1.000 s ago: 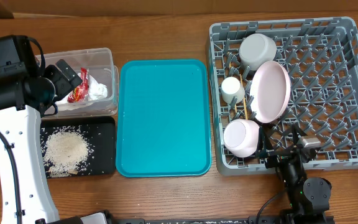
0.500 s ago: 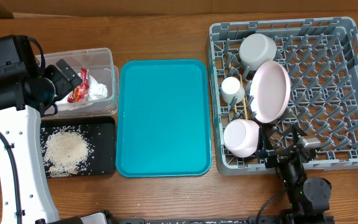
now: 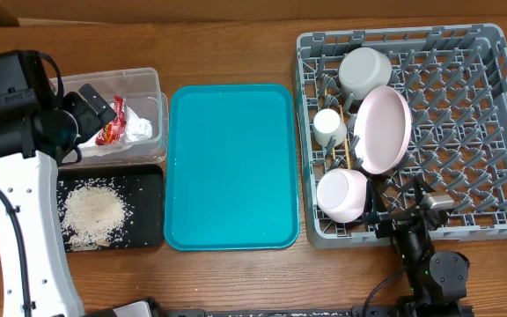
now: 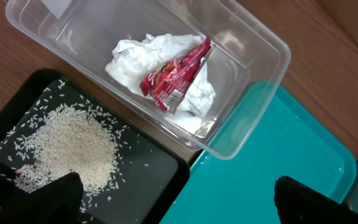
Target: Sort waste into correct bins and load items into the dishwasher
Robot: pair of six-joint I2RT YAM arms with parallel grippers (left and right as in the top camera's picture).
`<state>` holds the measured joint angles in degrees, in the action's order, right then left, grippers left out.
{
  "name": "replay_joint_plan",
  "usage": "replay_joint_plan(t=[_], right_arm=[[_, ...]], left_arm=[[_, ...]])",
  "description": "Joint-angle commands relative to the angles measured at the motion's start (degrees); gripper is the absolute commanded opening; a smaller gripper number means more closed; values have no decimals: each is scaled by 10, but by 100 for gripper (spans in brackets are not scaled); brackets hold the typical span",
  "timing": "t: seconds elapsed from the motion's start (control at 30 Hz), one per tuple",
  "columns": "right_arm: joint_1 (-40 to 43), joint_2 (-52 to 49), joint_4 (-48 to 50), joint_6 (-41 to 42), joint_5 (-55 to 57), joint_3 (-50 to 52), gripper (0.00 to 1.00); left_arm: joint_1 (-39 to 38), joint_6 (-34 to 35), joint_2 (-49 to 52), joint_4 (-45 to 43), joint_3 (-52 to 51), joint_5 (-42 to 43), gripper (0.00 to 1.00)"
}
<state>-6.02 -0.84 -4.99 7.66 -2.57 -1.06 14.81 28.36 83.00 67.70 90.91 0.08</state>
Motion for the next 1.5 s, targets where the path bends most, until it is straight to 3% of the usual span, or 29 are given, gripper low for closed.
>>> replay_joint_plan(t=[0.0,0.37,0.73,0.97,1.17,1.33,1.47], right_arm=[[3,7,3,-2,-1,6,100],[3,7,3,-2,-1,6,100],[3,7,3,-2,-1,6,100],[3,7,3,-2,-1,6,100],[3,7,3,-2,-1,6,100],[3,7,3,-2,-1,6,100],[3,7,4,-2,-1,6,100]], left_arm=[[-17,-5,-47,-2,10,-7,100],[-124,-5,-170,0,-3,-7,100],[-129,-5,-310,56,-62,-7,100],[-130,-4,-414,47,-180,-7,100],[-130,34,-508,-63,-352,-6,100],[-130,86,-590,-224,-502,-2,100],[-130,89,-653,-359,-606,9,100]])
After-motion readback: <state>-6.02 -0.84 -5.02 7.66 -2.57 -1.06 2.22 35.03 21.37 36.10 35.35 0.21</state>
